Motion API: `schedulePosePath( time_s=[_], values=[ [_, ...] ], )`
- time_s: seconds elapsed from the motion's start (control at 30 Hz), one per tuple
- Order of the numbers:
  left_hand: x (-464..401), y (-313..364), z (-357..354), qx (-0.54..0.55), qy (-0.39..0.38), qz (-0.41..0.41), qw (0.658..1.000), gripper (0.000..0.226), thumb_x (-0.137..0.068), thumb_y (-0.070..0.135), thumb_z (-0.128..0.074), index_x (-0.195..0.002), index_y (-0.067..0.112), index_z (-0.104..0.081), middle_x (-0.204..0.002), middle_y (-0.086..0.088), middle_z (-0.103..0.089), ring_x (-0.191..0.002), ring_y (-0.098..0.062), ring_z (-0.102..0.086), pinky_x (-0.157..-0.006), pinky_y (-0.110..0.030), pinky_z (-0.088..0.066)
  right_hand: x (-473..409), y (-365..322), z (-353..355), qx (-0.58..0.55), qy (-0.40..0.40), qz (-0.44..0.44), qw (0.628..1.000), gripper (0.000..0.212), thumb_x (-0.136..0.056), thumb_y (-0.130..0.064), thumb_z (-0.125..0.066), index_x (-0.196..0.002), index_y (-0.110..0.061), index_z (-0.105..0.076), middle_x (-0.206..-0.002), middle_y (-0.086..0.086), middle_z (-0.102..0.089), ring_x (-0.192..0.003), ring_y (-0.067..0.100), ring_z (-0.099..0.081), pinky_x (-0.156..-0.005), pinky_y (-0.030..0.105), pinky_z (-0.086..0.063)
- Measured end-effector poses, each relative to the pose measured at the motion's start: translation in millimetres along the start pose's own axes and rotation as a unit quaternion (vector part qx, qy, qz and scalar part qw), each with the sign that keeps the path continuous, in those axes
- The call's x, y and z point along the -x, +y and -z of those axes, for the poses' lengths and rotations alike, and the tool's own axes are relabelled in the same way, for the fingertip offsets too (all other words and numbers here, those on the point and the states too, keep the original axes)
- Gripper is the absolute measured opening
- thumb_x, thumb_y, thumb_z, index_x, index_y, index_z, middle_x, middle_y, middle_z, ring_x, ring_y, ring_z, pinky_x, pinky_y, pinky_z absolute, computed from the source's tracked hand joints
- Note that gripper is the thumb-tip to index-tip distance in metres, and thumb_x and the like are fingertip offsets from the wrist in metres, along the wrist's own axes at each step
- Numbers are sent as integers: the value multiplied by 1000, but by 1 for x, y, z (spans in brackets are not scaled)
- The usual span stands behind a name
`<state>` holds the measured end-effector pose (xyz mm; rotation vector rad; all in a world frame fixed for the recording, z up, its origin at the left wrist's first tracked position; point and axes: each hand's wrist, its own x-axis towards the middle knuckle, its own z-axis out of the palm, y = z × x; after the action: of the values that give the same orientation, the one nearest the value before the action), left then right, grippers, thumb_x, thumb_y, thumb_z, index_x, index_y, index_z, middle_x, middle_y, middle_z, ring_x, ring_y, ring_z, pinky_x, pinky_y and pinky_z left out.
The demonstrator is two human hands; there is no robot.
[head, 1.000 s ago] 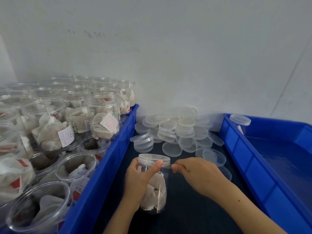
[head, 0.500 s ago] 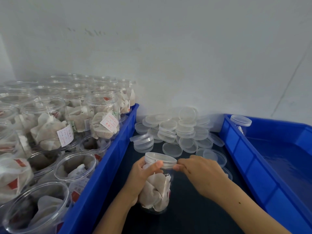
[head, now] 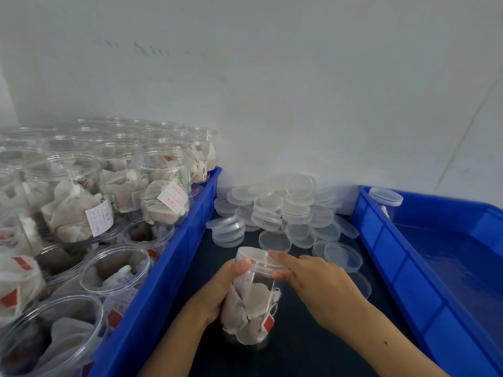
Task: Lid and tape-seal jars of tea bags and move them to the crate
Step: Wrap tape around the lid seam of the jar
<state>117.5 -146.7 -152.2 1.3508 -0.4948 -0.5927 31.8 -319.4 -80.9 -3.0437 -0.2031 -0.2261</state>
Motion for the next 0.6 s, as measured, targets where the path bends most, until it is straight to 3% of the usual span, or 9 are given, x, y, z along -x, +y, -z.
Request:
schedulePosePath(
  time_s=[0.13,0.27,0.43,0.6],
  values=[
    [-2,2,-5,-15,59,-49,997,86,-57,74,-72,-120,16,-65,-110,-9,-73,-104,-24,-69,-83,-30,-57,-1,-1,1,-8,-3,-8,1000,52,-102,-23,-44,-142,-48,-21,-91,-4,-51,-87,19,-59,-76,32,-50],
    [4,-2,-13,-35,128,-117,984,57,-80,58,-56,-131,31,-53,-118,-1,-68,-112,-22,-65,-94,-37,-53,-1,-4,6,11,-18,-14,1000,49,-103,-24,-44,-142,-43,-23,-97,-1,-56,-92,21,-61,-79,33,-51],
    [9,-1,-2,-65,66,-98,991,88,-56,43,-82,-135,30,-46,-124,0,-65,-114,-14,-63,-89,-27,-53,-1,-16,9,69,-47,-4,997,66,-94,-14,-54,-147,-33,-19,-107,3,-58,-99,24,-61,-74,33,-44],
    [2,11,4,-67,2,-75,995,84,-55,32,-83,-131,21,-50,-120,-7,-66,-114,-23,-63,-94,-31,-52,2,-18,10,92,-64,3,994,67,-92,-10,-54,-147,-28,-21,-99,3,-56,-96,24,-60,-70,31,-40]
  ],
)
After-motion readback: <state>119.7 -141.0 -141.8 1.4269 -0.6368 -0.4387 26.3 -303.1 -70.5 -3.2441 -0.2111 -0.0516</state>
